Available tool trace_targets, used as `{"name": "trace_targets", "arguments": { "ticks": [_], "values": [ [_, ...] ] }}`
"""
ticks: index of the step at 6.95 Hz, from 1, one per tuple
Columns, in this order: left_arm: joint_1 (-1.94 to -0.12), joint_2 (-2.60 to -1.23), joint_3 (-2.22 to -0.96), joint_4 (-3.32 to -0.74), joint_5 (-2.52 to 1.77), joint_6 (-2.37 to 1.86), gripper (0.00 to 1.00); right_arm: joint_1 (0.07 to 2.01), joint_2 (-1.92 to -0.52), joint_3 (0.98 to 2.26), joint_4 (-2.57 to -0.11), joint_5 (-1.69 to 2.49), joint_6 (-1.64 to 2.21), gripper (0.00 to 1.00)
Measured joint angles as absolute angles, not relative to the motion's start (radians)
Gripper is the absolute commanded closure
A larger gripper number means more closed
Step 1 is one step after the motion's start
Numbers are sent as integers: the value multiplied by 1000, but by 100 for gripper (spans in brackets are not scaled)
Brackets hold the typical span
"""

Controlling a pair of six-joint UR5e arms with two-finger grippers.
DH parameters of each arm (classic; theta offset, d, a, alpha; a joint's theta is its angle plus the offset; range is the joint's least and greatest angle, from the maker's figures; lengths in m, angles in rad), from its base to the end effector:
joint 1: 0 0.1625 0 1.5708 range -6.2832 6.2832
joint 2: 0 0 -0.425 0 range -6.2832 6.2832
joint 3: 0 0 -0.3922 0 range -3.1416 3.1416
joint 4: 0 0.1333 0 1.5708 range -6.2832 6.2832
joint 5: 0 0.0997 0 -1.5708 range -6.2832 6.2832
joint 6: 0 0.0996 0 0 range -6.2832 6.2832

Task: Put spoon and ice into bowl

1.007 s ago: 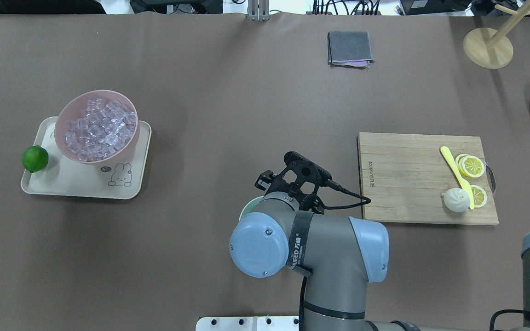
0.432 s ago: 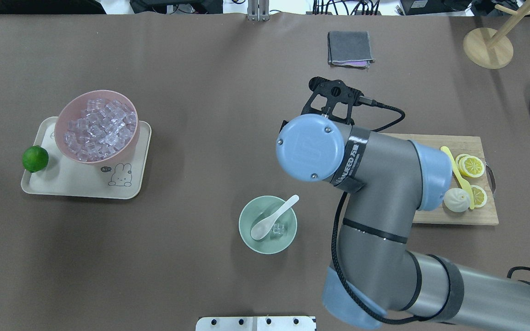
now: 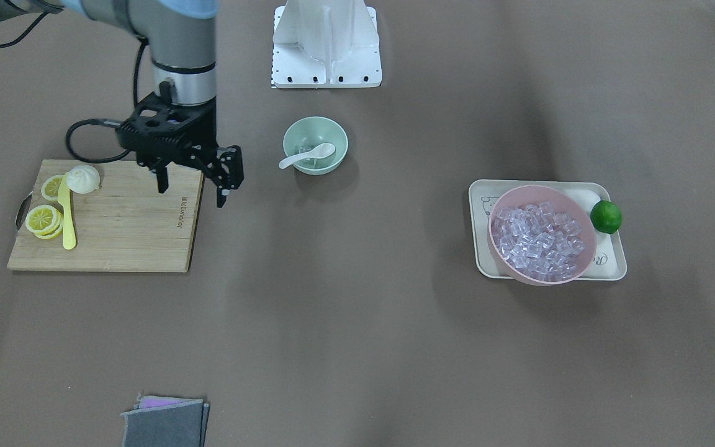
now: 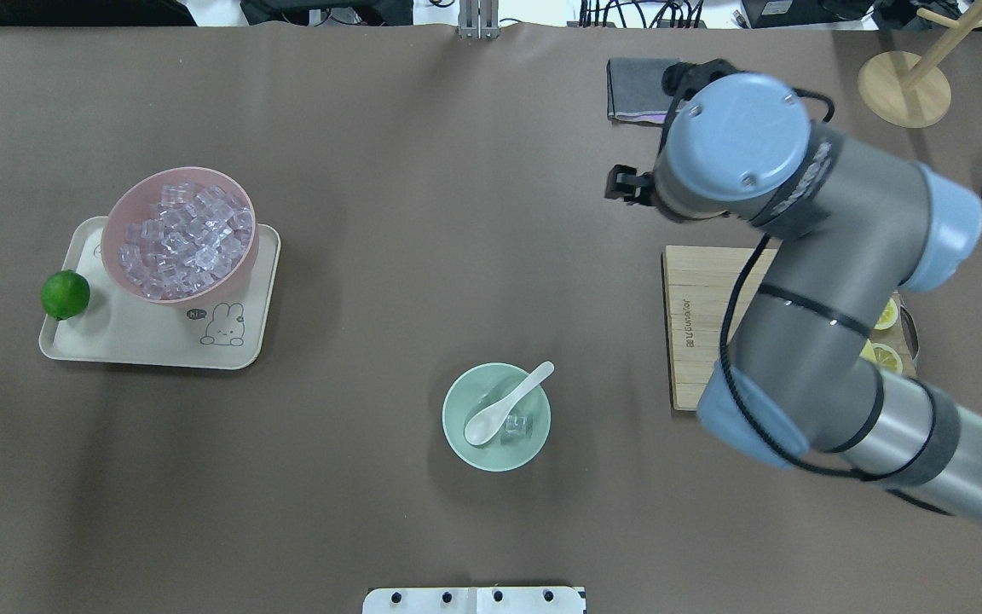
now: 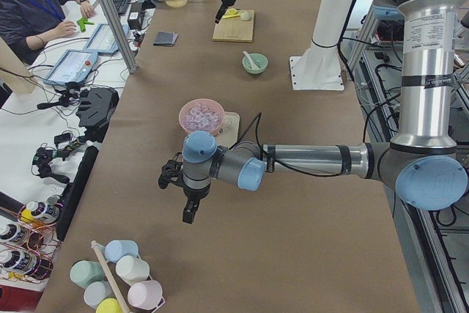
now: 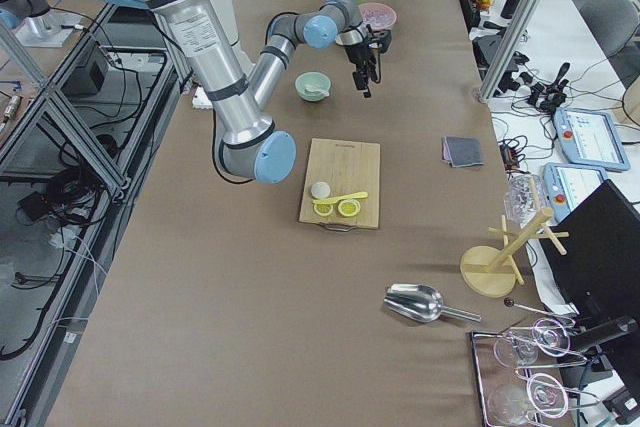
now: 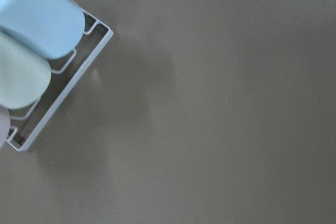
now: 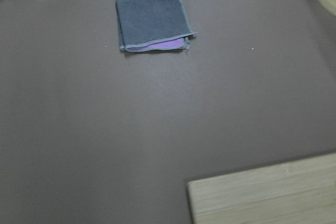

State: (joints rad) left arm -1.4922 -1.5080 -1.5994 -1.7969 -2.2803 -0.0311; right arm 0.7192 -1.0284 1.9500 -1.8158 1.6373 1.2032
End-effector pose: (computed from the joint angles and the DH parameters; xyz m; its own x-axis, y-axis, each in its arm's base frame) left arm -0.0307 -0.4815 0.6552 0.7486 0.1529 -0.6451 -0.0538 0.9838 0.1708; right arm -0.3653 -0.4882 0.2291 0.7724 0.1997 0.6029 -0.3734 0.9107 0.1767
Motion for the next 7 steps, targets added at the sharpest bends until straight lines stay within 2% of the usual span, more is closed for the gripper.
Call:
{"name": "trace_targets", "arguments": {
  "ticks": [4,7],
  "values": [
    [-1549,-1526,-1656,-1526,-2309,126,1,1096,-1239,1910,-1795,1999,561,0],
    [-1572,-1514,-1666,-1479,-2305,165,1,1331,-1399,1822,-1793,2171,110,0]
  ]
}}
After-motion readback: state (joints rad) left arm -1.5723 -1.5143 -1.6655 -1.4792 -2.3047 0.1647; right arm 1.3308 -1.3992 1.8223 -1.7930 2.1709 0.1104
